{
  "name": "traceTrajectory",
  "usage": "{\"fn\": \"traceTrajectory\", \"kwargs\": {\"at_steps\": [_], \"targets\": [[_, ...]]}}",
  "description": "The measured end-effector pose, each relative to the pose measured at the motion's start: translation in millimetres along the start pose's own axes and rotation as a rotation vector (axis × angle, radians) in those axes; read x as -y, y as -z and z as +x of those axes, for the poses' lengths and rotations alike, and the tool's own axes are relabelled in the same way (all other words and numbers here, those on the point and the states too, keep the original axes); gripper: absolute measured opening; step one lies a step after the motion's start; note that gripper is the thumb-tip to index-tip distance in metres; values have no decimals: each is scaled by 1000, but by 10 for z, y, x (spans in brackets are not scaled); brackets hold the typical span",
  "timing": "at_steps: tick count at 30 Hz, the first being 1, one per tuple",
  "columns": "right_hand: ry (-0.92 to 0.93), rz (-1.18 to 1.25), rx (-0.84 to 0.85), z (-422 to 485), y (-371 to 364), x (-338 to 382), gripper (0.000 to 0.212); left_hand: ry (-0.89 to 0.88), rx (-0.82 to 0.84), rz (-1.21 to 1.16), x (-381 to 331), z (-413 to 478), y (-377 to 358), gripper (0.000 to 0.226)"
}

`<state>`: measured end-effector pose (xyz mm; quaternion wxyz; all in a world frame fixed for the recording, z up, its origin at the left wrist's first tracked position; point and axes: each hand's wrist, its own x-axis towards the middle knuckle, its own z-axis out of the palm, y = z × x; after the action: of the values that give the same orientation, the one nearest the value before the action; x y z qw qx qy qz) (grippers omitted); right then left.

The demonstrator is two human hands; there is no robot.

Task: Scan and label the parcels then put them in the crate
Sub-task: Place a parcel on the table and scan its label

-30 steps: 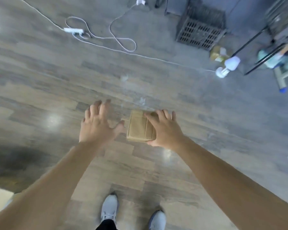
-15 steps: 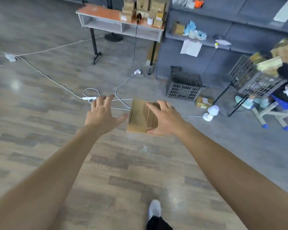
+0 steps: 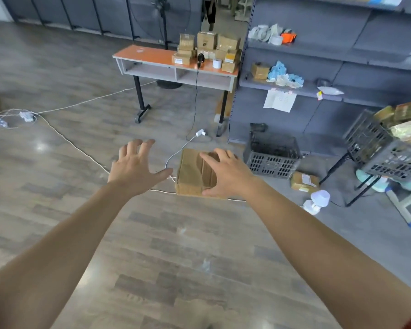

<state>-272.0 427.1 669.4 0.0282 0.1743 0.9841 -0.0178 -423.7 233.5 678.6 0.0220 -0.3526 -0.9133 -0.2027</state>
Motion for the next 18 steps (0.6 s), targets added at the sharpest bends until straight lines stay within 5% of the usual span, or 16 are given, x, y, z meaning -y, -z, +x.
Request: {"fn": "traceTrajectory", "kwargs": {"at_steps": [18], "targets": [[5,-75,-4,3503,471,-48,111,66,-44,-69,1271,3092,-45,86]]}}
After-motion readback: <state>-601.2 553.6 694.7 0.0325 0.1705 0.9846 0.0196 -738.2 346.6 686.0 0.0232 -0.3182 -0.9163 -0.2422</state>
